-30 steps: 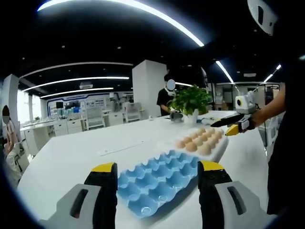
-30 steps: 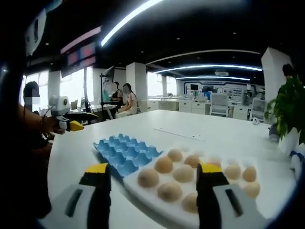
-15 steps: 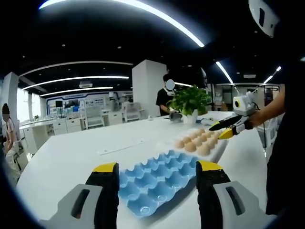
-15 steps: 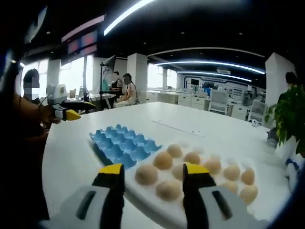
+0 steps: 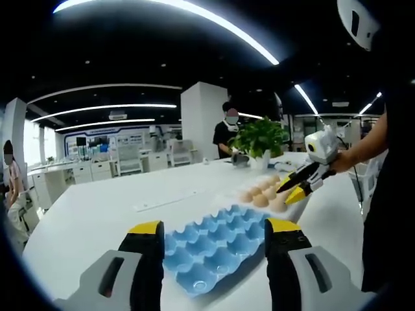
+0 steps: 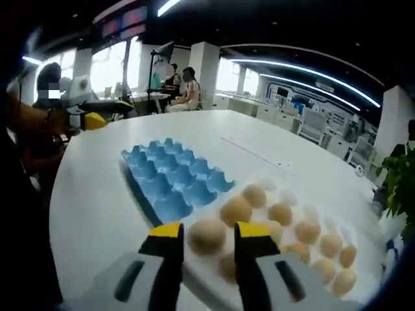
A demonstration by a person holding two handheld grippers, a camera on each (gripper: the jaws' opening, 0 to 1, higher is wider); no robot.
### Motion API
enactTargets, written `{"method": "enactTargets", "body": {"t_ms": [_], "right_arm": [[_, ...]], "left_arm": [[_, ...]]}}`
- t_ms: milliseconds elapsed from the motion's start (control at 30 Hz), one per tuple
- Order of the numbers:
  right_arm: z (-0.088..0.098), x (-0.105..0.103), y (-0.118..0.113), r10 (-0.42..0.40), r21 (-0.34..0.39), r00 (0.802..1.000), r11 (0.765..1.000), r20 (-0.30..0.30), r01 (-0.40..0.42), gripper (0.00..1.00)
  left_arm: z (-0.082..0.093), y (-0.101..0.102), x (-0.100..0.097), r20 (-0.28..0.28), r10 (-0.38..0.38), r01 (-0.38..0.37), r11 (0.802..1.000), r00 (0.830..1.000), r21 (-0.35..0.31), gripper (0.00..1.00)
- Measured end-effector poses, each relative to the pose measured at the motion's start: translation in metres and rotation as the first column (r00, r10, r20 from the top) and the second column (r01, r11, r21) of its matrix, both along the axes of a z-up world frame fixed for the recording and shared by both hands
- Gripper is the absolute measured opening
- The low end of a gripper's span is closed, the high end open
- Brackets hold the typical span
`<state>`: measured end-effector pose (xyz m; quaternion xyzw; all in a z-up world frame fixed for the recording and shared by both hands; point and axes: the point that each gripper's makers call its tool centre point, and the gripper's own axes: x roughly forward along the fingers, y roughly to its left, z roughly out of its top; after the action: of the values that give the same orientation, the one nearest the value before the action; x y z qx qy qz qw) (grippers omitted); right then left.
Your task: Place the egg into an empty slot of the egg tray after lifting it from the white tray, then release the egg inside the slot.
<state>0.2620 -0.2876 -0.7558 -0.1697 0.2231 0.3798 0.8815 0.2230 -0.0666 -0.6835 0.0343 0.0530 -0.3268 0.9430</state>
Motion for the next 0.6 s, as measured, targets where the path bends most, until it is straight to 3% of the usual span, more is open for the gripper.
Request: {"method": "enactTargets", "body": {"t_ms": [233, 333, 400, 533, 600], "right_arm": [[-0.012, 0.004, 0.002, 0.025, -0.028, 0.997, 0.999, -0.076, -0.027, 0.26], [-0.019, -0.001, 0.003, 0.058, -0.075, 0.993, 0.995, -0.106, -0.067, 0.27], [-0.022, 0.0, 0.003, 0.071, -0.104, 0.993, 0.991, -0.095, -0.081, 0.27], [-0.024, 0.002, 0.003, 0.071, -0.066, 0.987, 0.995, -0.144, -0.081, 0.27], [-0.025, 0.002, 0.004, 0.113, -0.07, 0.985, 0.99, -0.134, -0.123, 0.27]], "left_arm": [[0.001, 0.001, 0.001, 0.004, 0.0, 0.0, 1.0, 1.0, -0.005, 0.61], [0.001, 0.003, 0.002, -0.001, 0.003, -0.003, 1.0, 1.0, -0.01, 0.6], [0.001, 0.004, 0.003, 0.001, 0.004, -0.004, 1.0, 1.0, -0.01, 0.6], [0.001, 0.005, 0.003, -0.001, 0.006, -0.006, 1.0, 1.0, -0.009, 0.61], [0.0, 0.006, 0.003, -0.001, 0.007, -0.007, 1.0, 1.0, -0.012, 0.68]]}}
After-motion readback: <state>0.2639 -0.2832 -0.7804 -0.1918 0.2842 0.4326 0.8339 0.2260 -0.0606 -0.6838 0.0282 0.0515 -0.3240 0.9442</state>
